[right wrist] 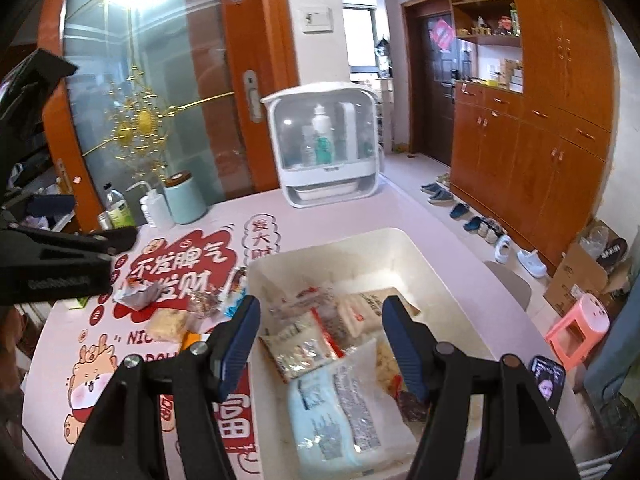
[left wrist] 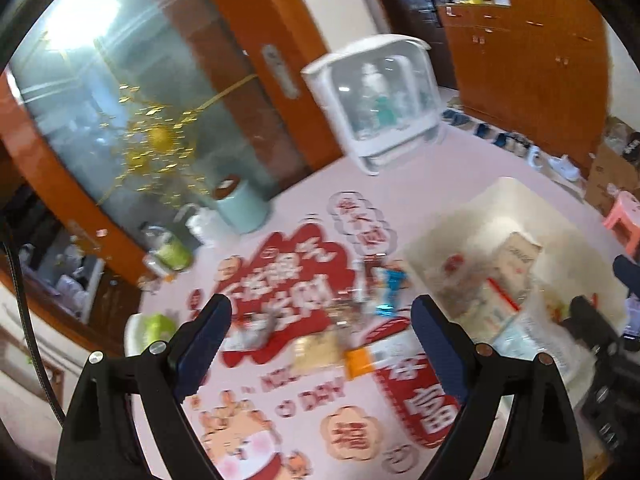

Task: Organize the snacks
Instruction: 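Withdraw both open grippers from the bin back toward the snacks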

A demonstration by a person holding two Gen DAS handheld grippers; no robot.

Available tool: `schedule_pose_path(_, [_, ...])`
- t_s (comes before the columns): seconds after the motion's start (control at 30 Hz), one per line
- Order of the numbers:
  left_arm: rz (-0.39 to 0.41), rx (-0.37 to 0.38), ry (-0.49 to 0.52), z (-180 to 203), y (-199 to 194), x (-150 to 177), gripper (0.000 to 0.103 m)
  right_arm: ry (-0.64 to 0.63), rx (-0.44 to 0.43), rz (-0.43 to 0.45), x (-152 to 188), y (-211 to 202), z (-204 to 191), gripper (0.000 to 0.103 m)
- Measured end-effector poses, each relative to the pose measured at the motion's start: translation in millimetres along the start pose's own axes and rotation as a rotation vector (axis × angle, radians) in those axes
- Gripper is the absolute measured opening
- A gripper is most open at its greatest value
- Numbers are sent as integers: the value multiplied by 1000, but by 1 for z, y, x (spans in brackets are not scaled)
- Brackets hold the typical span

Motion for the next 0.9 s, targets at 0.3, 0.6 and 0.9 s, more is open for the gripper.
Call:
schedule_pose_path(0.3, [-18, -140, -14, -88, -14, 14, 91, -36, -119, -28, -31, 16, -41, 64])
schedule_pose_path(0.6, [-58, -152, 25, -152, 15, 16, 92, -52, -203, -163, -76, 64, -92, 64])
schedule_pose_path(0.9, [-230, 23, -84, -202, 137, 1, 92, -121, -237, -425, -97, 179, -156, 64])
Point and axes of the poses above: each gripper's, at about its wrist camera, not at the fingertips, and y roughly the way its jaws point, z to its right, x to its underside, the point moved 5 cm from there along y, roughly the way its jaws point, and after that the axes turned 3 degrees about x, right-handed, at the moved point
